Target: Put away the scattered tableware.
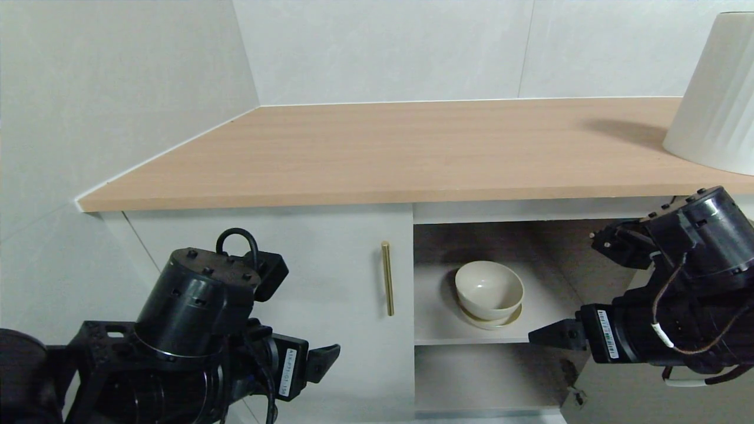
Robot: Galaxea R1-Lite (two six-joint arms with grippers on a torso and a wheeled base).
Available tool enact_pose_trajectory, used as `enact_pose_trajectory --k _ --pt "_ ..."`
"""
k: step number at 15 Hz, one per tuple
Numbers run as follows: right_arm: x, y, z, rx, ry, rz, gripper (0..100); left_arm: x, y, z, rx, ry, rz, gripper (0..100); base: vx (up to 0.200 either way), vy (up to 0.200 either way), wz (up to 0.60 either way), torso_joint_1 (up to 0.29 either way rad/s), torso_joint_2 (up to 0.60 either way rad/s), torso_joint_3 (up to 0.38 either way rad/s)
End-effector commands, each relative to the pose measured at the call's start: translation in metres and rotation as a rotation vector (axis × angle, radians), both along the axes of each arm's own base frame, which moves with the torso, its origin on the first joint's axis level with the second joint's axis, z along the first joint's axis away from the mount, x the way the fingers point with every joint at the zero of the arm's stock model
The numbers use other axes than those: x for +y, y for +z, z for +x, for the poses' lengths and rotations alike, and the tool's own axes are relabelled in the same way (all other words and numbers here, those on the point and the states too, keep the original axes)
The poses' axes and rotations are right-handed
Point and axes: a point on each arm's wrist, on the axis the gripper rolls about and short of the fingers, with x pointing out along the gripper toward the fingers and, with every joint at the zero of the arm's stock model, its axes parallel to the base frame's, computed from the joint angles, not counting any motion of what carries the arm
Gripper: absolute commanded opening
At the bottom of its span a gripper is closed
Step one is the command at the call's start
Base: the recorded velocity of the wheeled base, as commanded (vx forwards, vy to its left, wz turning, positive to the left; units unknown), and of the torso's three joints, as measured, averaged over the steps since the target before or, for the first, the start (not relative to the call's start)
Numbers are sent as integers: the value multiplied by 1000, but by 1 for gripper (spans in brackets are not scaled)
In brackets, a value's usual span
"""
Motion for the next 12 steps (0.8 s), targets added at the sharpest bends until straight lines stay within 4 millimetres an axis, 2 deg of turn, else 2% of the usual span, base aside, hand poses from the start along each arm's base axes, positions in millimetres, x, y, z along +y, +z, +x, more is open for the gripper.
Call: enact_pose_trajectory --k 1,12 --pt "0 0 0 1 1 -1 100 -1 -2 1 6 -2 4 100 0 0 0 0 0 0" --pt "1 -7 1 14 16 -31 100 -3 -7 3 13 9 28 100 -200 0 0 2 2 3"
